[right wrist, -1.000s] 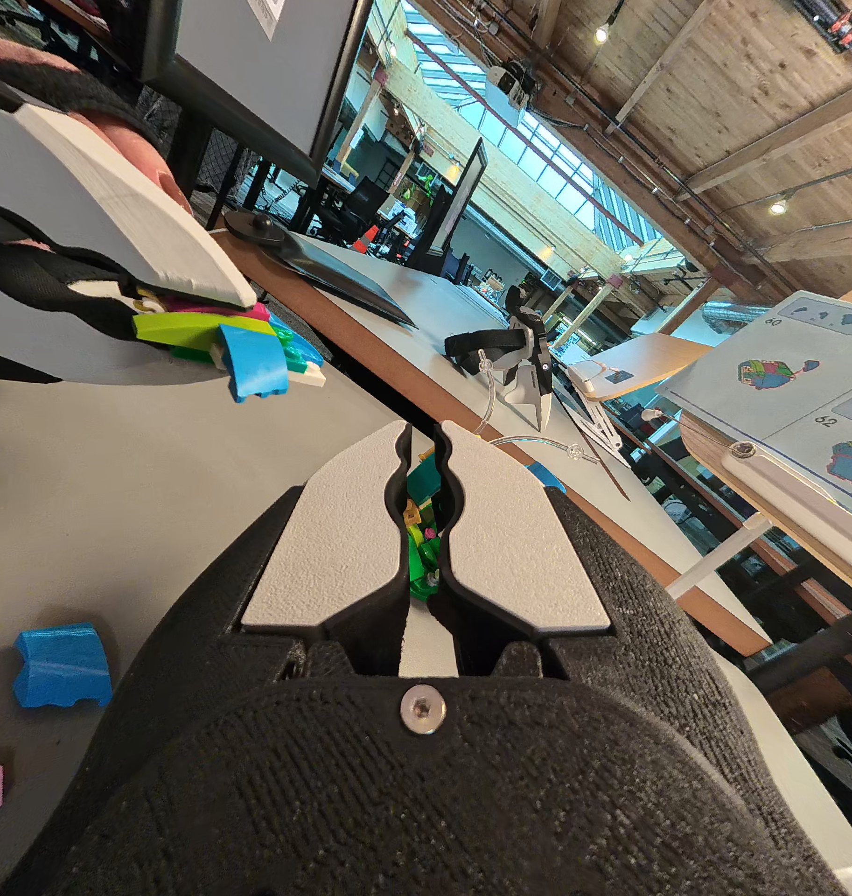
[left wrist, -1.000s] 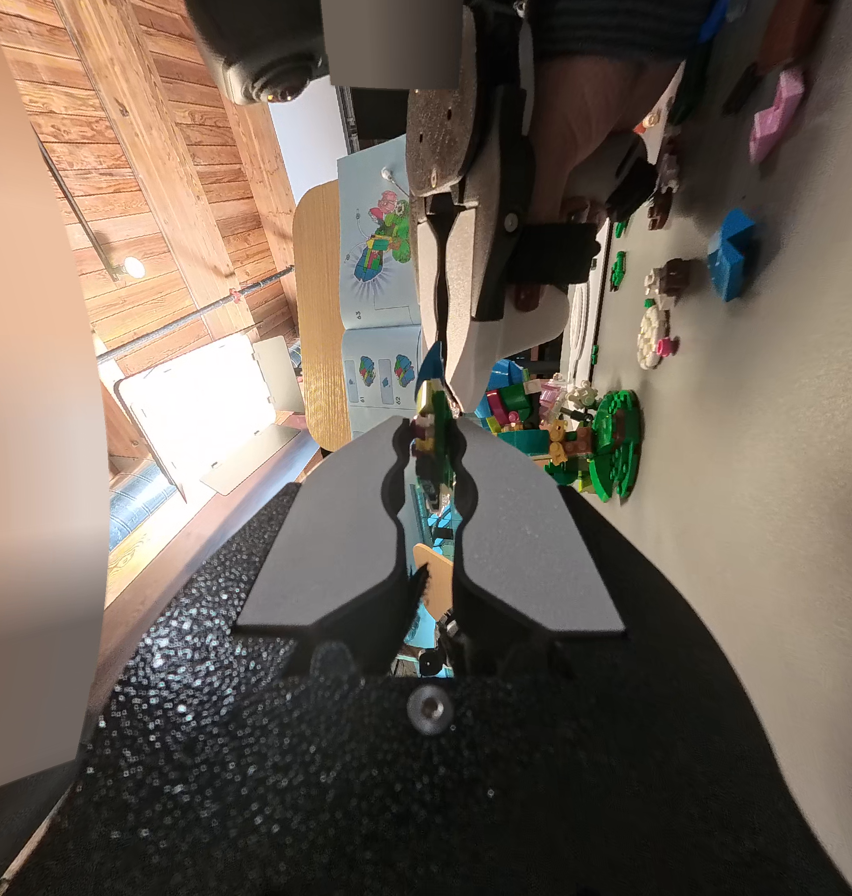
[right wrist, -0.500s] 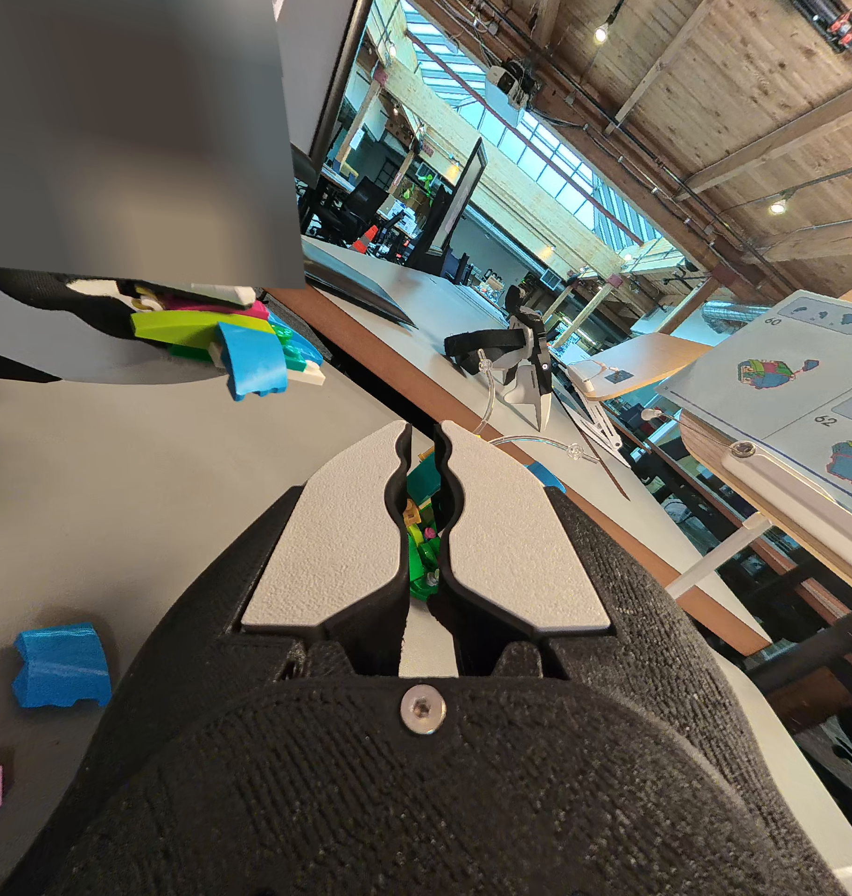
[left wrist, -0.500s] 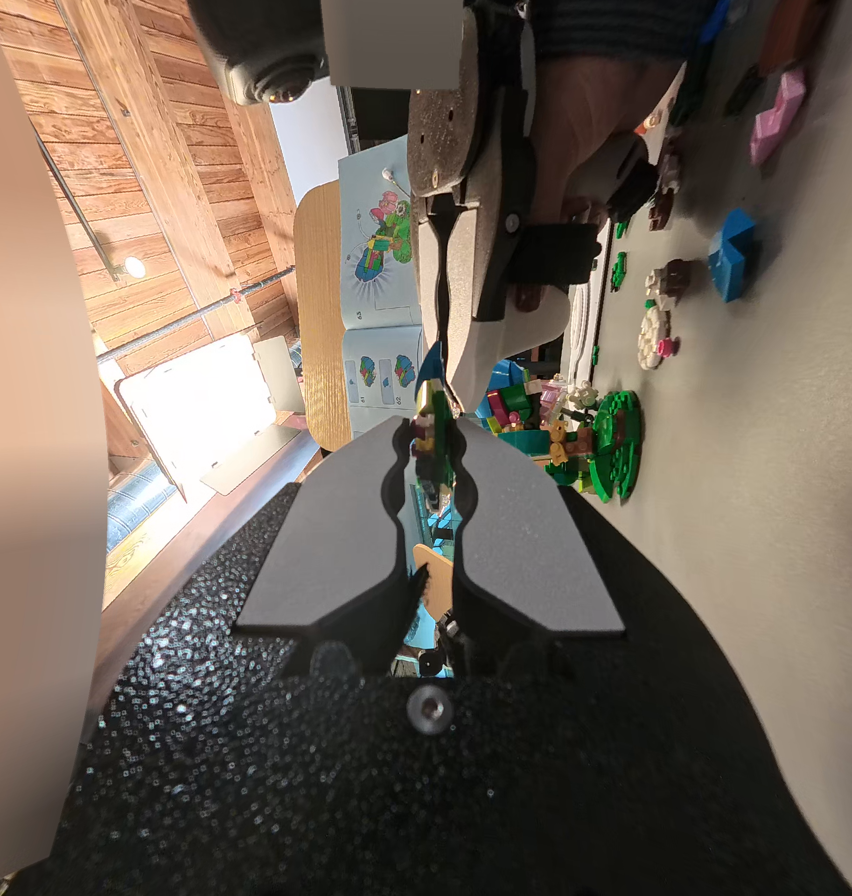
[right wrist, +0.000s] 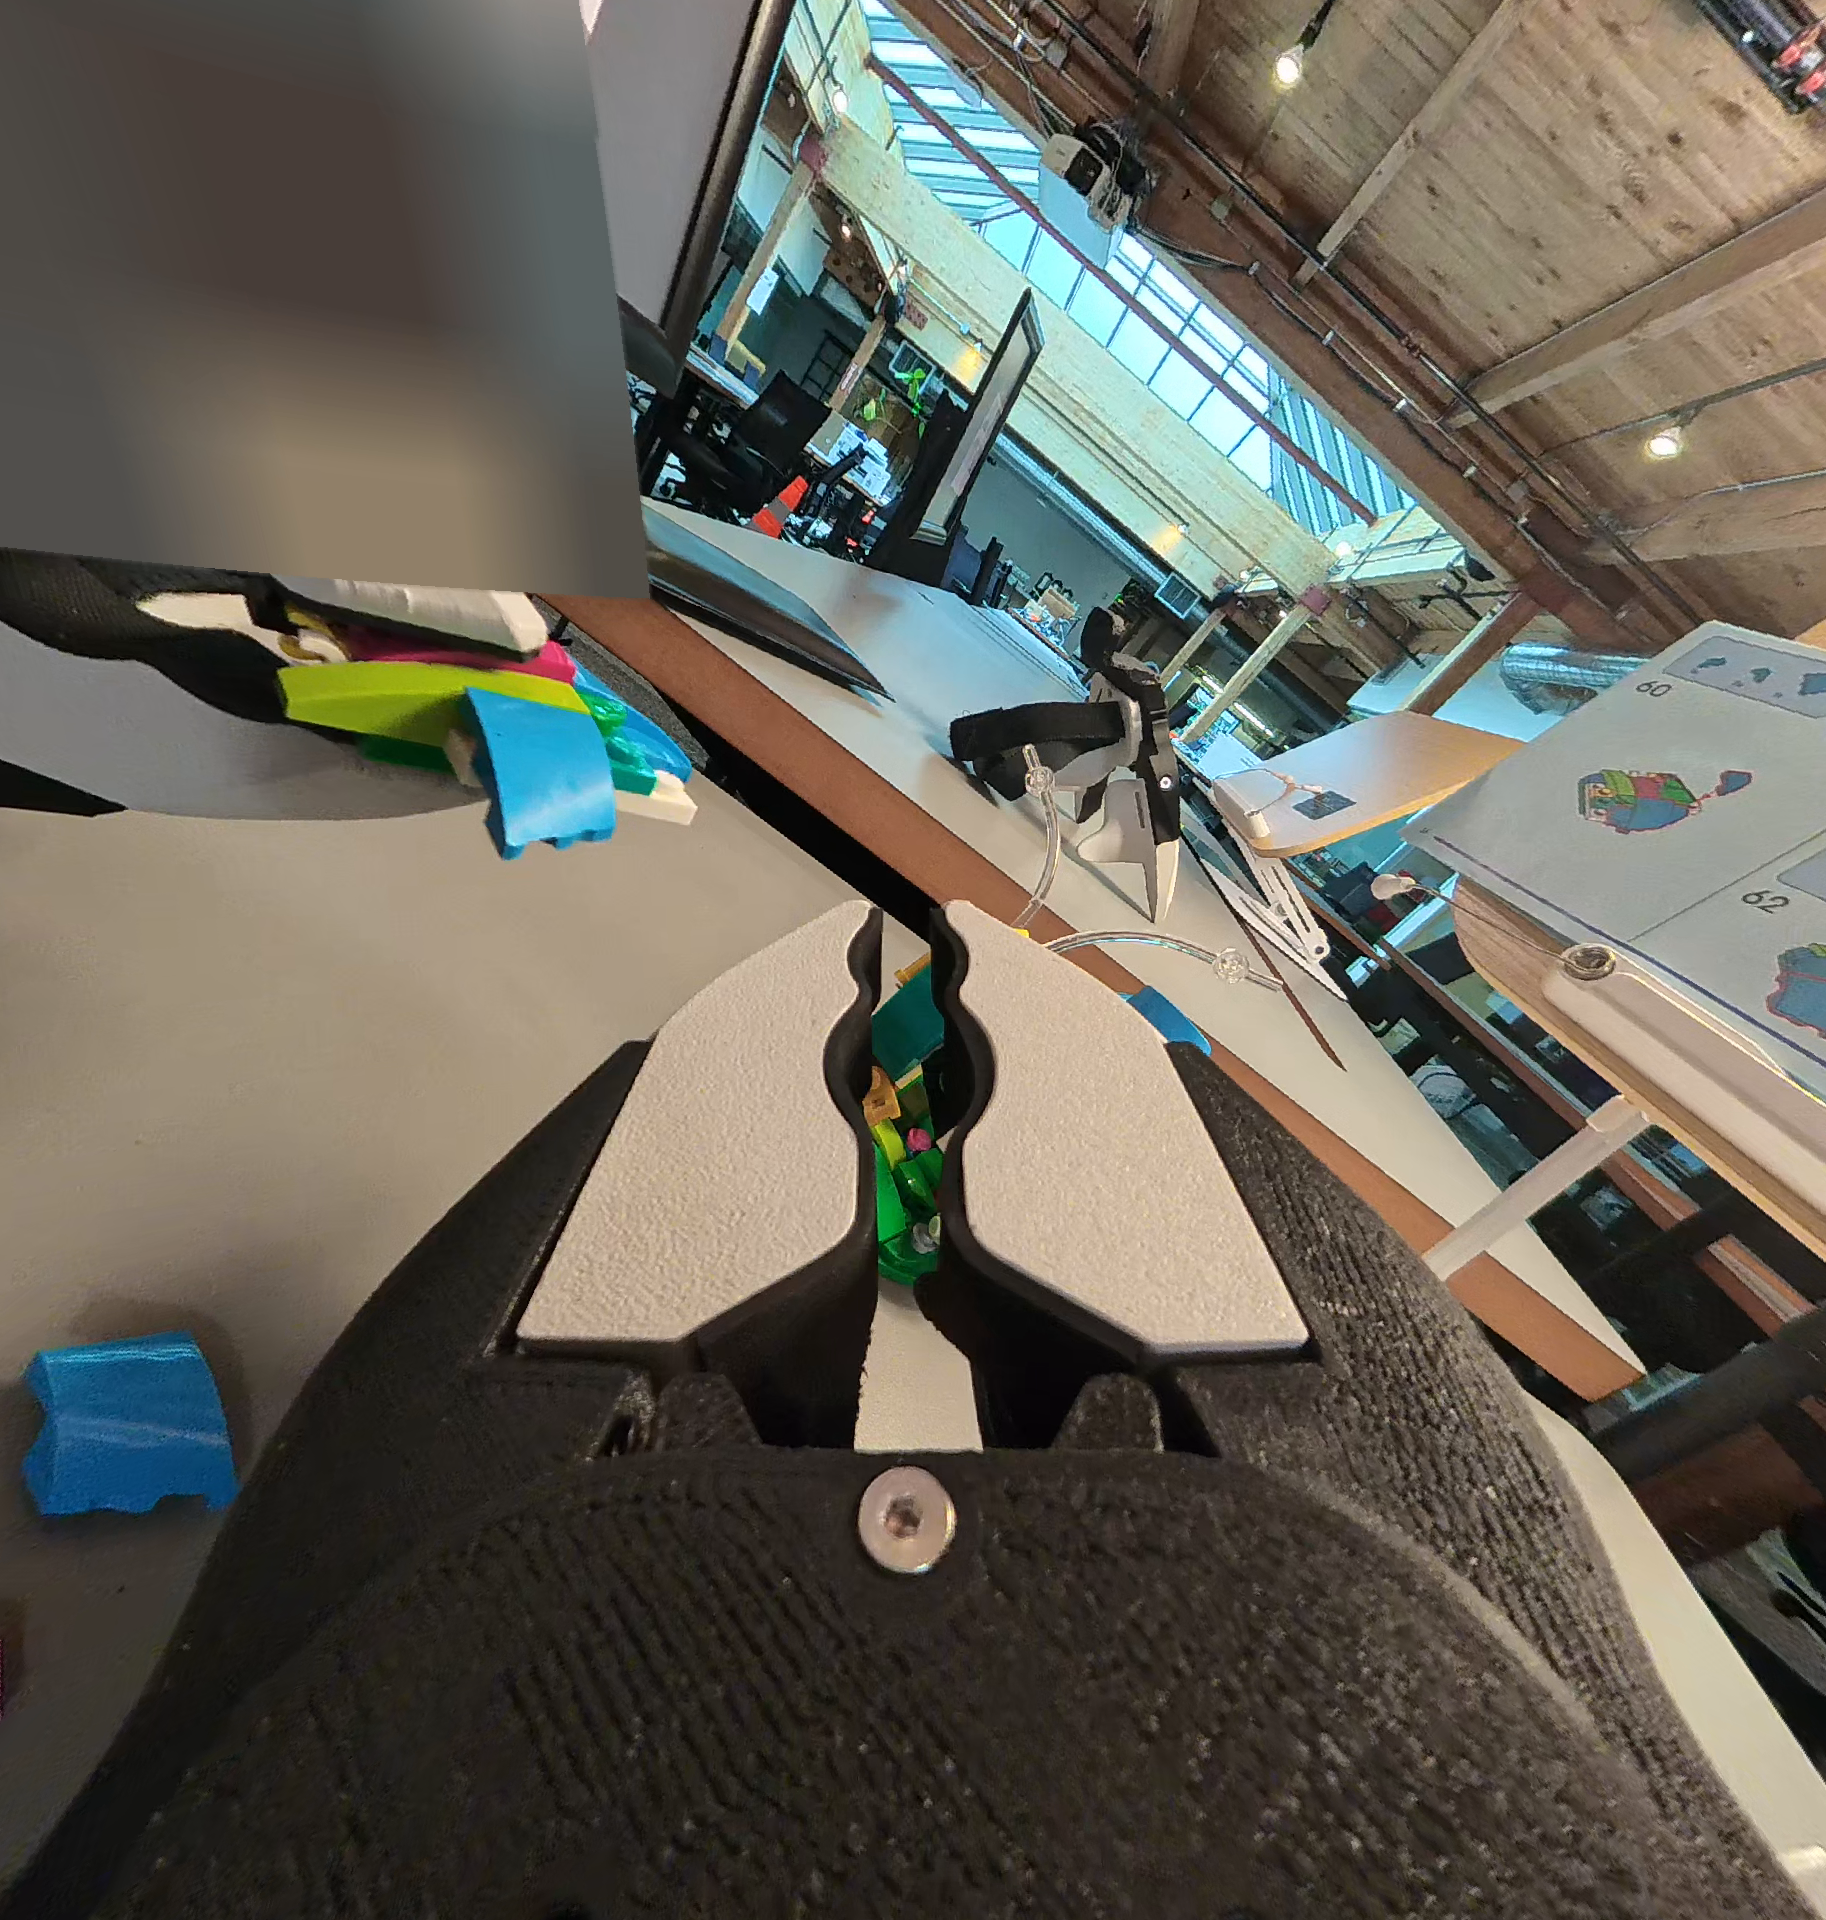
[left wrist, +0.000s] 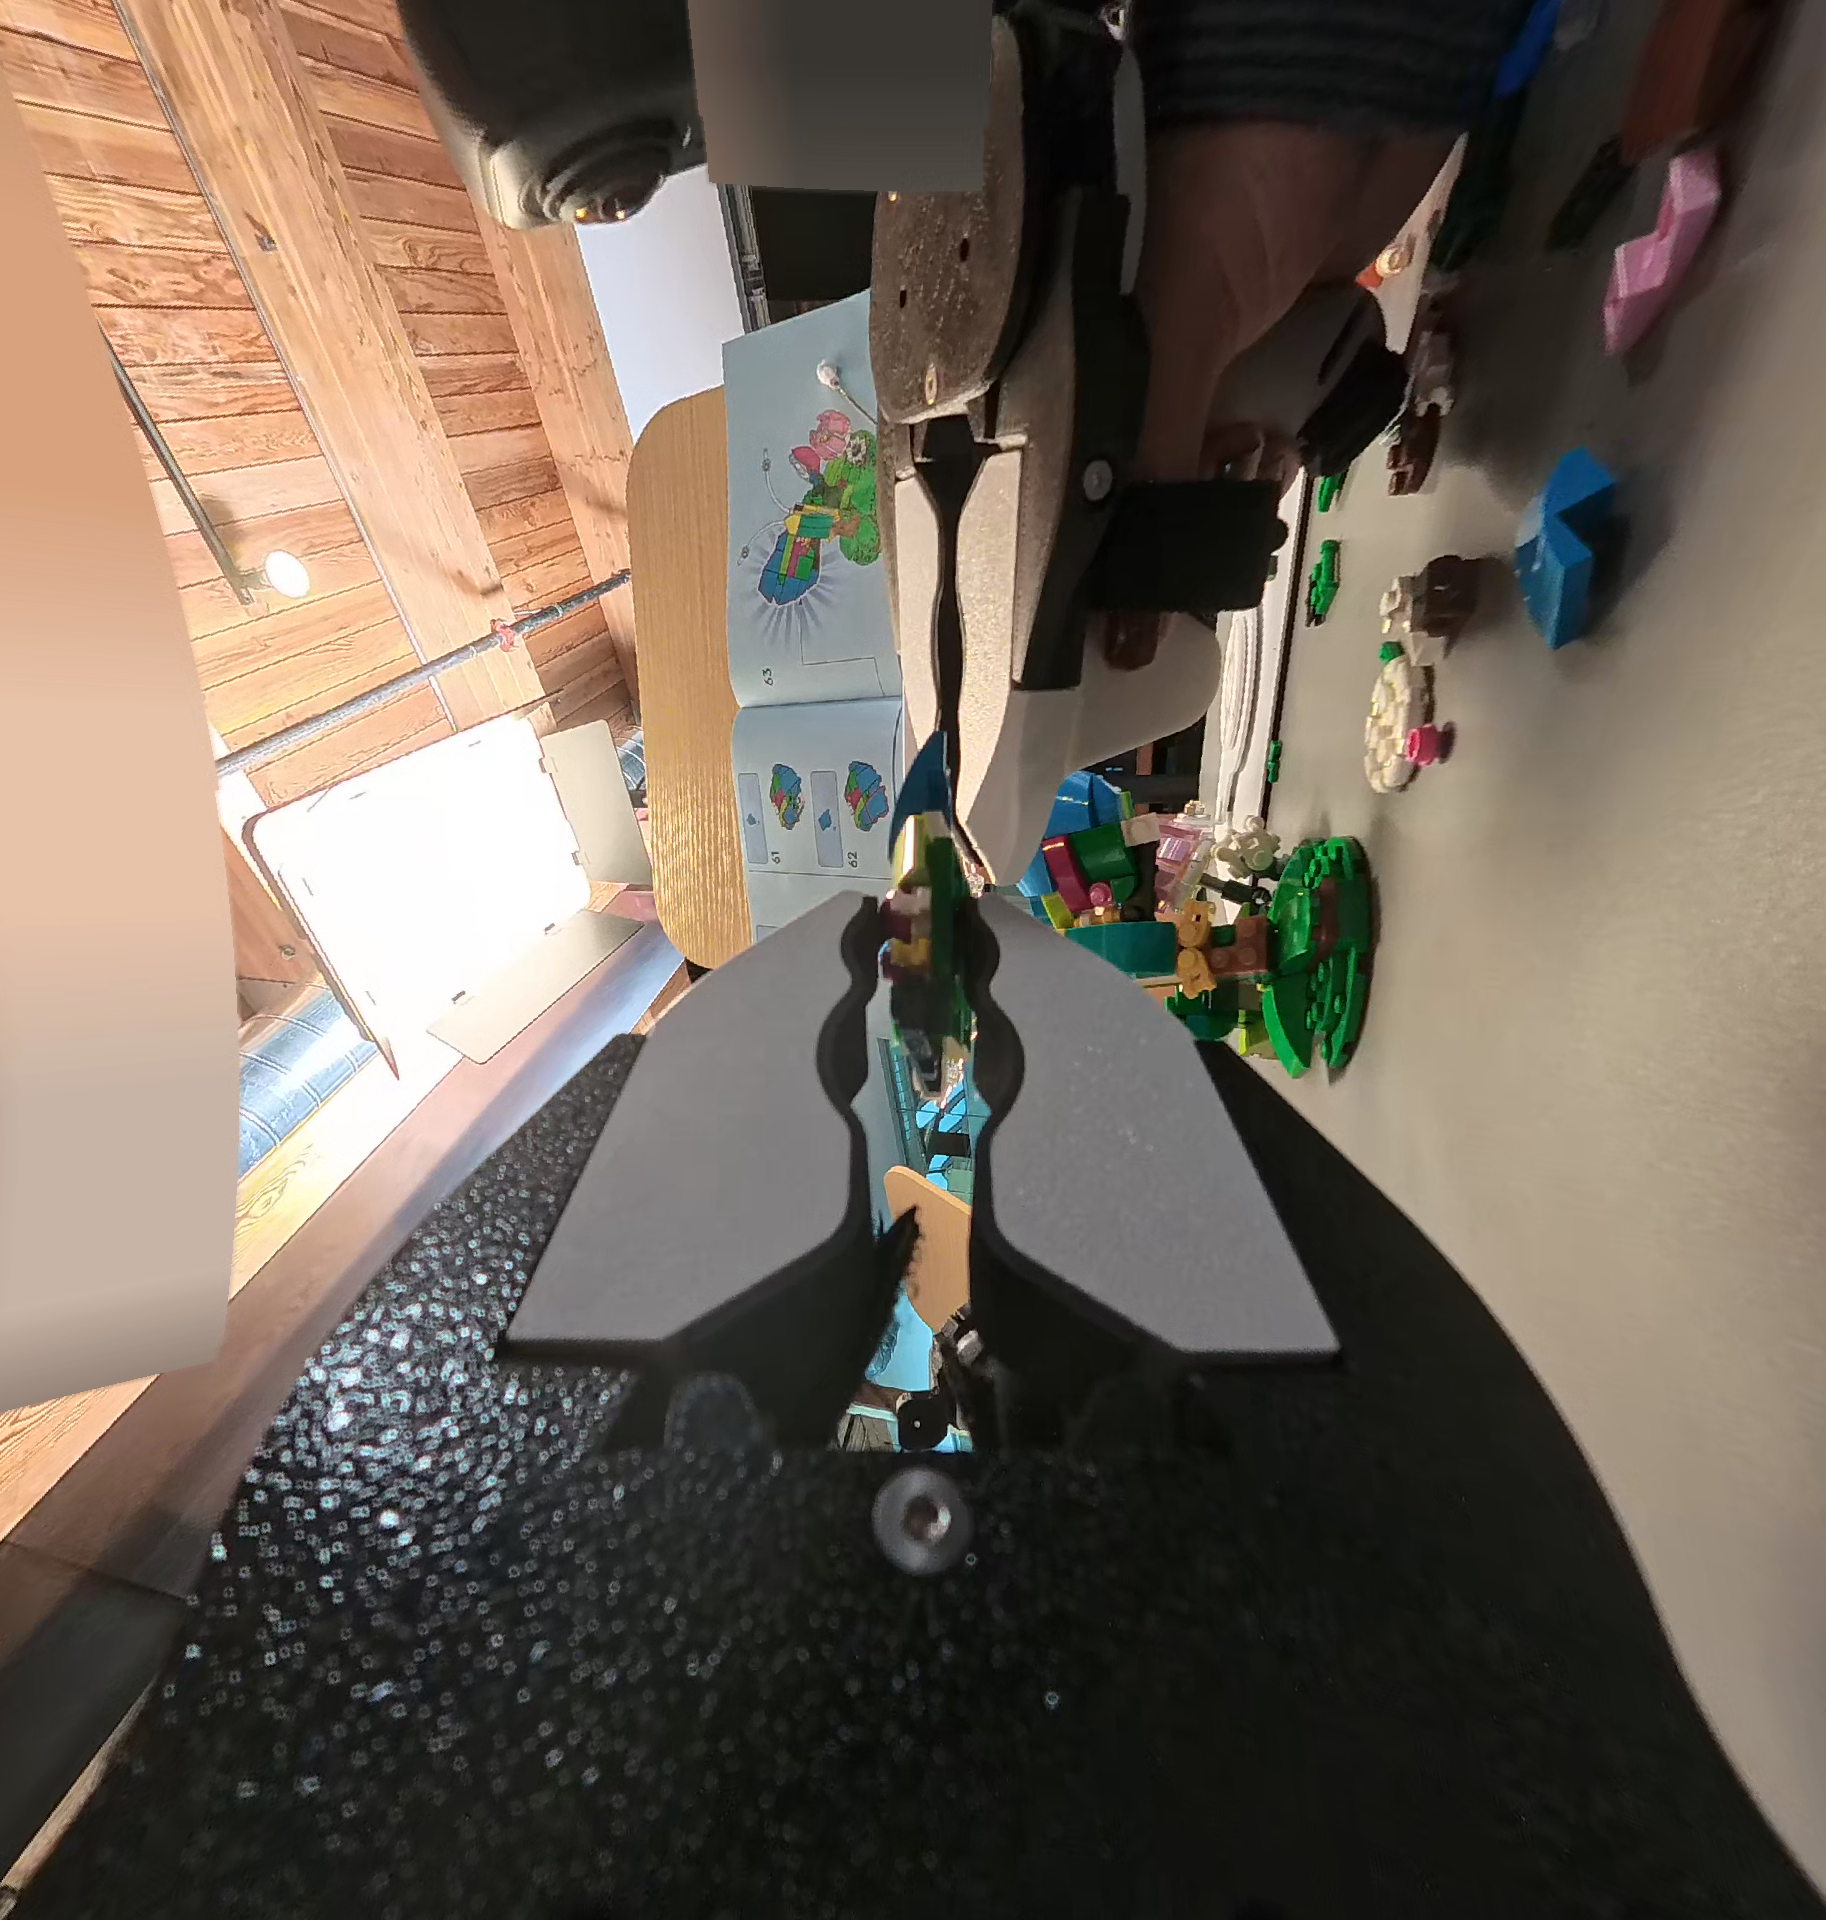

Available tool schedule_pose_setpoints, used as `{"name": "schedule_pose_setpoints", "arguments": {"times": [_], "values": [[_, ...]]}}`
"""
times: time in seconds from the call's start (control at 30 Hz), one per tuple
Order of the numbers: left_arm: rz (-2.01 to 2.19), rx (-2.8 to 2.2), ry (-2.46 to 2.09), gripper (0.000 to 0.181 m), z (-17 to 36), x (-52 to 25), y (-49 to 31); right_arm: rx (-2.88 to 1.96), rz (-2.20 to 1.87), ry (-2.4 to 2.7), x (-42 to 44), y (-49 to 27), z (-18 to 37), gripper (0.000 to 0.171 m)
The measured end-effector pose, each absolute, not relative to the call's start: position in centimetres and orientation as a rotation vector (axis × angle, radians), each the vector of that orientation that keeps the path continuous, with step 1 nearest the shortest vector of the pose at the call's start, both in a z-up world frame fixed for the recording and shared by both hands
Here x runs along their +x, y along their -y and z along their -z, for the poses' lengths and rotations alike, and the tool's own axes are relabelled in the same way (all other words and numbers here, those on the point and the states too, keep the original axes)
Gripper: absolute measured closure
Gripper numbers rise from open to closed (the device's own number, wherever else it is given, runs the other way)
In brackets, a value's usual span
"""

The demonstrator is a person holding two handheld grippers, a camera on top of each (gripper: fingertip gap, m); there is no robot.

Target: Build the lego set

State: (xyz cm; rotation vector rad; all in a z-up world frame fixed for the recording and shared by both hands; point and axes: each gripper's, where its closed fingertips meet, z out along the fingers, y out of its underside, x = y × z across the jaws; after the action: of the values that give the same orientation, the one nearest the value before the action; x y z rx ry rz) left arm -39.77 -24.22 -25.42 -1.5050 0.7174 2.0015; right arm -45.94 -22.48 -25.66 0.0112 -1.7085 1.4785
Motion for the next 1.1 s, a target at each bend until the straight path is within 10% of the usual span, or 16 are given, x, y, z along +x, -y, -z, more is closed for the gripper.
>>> {"name": "schedule_pose_setpoints", "arguments": {"times": [1.1], "values": [[-2.004, -1.513, -0.726, 0.167, 25.61, -39.83, 24.17, 0.015, -1.484, 1.715, -45.91, 22.50, 25.73, 0.165]]}}
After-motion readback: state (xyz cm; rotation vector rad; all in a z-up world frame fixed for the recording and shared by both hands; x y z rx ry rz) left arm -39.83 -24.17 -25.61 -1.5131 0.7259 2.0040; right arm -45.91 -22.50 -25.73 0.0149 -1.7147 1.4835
